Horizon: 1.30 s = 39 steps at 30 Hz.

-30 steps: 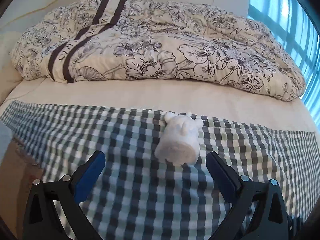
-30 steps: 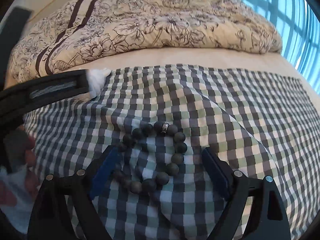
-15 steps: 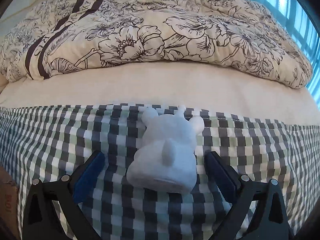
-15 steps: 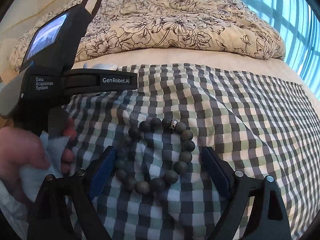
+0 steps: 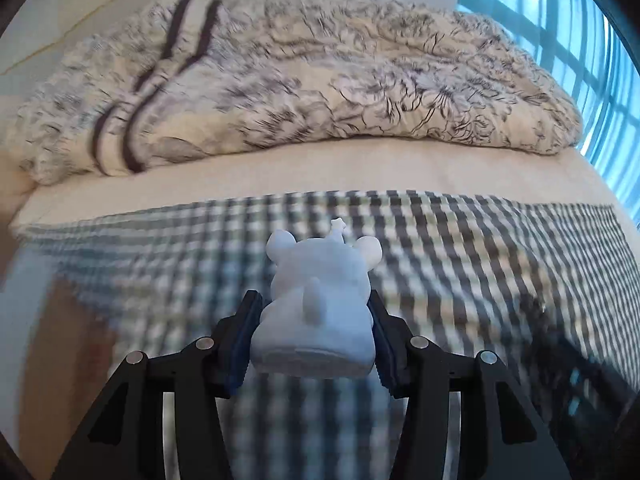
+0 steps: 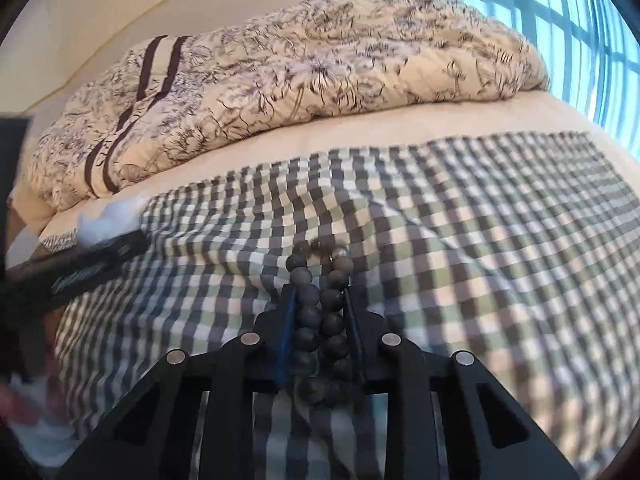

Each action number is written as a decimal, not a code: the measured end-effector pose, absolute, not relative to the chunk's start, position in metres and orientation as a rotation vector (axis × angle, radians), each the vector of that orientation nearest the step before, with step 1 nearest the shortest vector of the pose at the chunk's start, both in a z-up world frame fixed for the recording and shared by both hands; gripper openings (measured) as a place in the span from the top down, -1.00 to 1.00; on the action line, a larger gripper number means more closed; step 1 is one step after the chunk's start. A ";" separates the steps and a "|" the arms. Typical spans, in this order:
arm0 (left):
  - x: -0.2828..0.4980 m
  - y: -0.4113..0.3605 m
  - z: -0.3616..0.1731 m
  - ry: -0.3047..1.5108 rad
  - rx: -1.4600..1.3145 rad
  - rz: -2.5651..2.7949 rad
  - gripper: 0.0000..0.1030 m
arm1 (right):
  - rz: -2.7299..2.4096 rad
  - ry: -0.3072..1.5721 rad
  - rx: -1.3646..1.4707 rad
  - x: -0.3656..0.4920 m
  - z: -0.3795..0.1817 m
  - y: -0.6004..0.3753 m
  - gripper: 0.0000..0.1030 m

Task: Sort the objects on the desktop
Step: 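Grasp the dark bead bracelet with the right tool while the left tool grasps the white plush toy, then carry the bracelet and plush toy into the cardboard box and release both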

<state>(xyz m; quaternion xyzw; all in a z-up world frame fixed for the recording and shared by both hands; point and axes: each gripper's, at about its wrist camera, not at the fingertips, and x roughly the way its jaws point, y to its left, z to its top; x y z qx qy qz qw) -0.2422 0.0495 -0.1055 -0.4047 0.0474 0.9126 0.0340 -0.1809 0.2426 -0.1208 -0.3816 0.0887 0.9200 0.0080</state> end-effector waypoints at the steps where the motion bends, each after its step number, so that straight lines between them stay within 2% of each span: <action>1: -0.226 0.046 -0.099 0.179 -1.217 2.825 -0.01 | 2.891 0.282 -1.189 -0.173 -0.114 0.244 0.67; 2: -0.210 0.043 -0.093 0.197 -1.196 2.841 -0.01 | 2.897 0.268 -1.197 -0.161 -0.104 0.244 0.78; 4: -0.183 0.033 -0.081 0.187 -1.200 2.874 -0.01 | 2.909 0.302 -1.226 -0.144 -0.092 0.248 0.78; 8: -0.138 0.012 -0.059 0.005 -1.231 2.926 -0.01 | 2.924 0.345 -1.245 -0.108 -0.075 0.250 0.78; 13: -0.084 -0.001 -0.043 -0.085 -1.232 2.955 -0.02 | 2.924 0.380 -1.240 -0.061 -0.057 0.250 0.78; 21: -0.045 -0.008 -0.028 -0.056 -1.236 2.929 -0.02 | 2.920 0.373 -1.219 -0.016 -0.040 0.235 0.78; 32: -0.025 -0.011 -0.026 -0.031 -1.212 2.862 -0.02 | 2.968 0.315 -1.213 0.002 -0.019 0.212 0.78; 33: -0.025 -0.011 -0.029 -0.018 -1.213 2.852 -0.07 | 2.975 0.310 -1.214 0.002 -0.019 0.210 0.78; 34: -0.024 -0.010 -0.032 -0.002 -1.216 2.842 -0.41 | 2.982 0.307 -1.220 0.003 -0.019 0.208 0.78; 36: -0.024 -0.012 -0.039 0.029 -1.223 2.851 -0.80 | 2.992 0.306 -1.223 0.004 -0.019 0.206 0.78; 39: -0.021 -0.020 -0.048 0.002 -1.191 2.864 -0.77 | 3.003 0.312 -1.236 0.003 -0.021 0.202 0.78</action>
